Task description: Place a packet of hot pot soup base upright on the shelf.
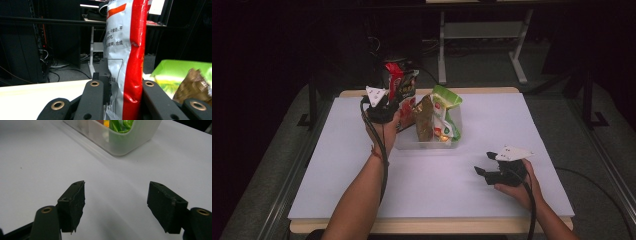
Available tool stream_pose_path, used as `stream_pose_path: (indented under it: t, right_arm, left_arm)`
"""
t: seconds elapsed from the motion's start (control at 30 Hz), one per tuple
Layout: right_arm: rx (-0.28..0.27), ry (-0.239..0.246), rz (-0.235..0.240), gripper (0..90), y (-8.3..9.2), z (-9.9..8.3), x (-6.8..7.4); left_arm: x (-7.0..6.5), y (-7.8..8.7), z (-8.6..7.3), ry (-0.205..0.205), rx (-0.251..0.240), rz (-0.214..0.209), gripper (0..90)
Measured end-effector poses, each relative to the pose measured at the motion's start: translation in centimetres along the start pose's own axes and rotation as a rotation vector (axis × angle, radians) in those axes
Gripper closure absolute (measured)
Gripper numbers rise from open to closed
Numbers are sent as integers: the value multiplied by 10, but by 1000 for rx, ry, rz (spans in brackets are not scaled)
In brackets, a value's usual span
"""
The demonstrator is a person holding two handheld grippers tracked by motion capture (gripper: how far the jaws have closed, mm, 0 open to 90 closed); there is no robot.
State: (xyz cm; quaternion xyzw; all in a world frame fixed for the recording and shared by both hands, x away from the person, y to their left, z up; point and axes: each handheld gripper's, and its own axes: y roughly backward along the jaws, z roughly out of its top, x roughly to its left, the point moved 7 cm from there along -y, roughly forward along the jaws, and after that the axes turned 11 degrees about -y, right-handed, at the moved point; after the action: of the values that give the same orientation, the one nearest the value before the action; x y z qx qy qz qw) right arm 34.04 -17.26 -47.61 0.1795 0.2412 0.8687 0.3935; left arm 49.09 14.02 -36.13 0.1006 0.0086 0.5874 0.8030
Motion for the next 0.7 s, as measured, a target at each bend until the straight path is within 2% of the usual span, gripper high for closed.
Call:
stream_pose_path:
  t: [0.2,0.27,0.4,0.5,0.63,0.7]
  right_arm:
    - [3,5,8,299,-1,0,2]
    - [5,6,12,298,-1,0,2]
    - [9,13,14,298,-2,-1,3]
    - [9,17,16,298,-2,-1,5]
    - [14,20,17,298,-3,-2,5]
    - [14,21,21,299,-3,-1,6]
  left_arm:
    - [-4,-8,6,-32,-4,27,795]
    - [-7,-11,6,-13,-20,28,795]
    - [-14,-14,4,-30,-44,45,795]
    - [-16,-12,1,-36,-58,33,793]
    - [-14,-5,-9,7,-99,-5,785]
    - [-13,-3,-16,25,-104,-25,777]
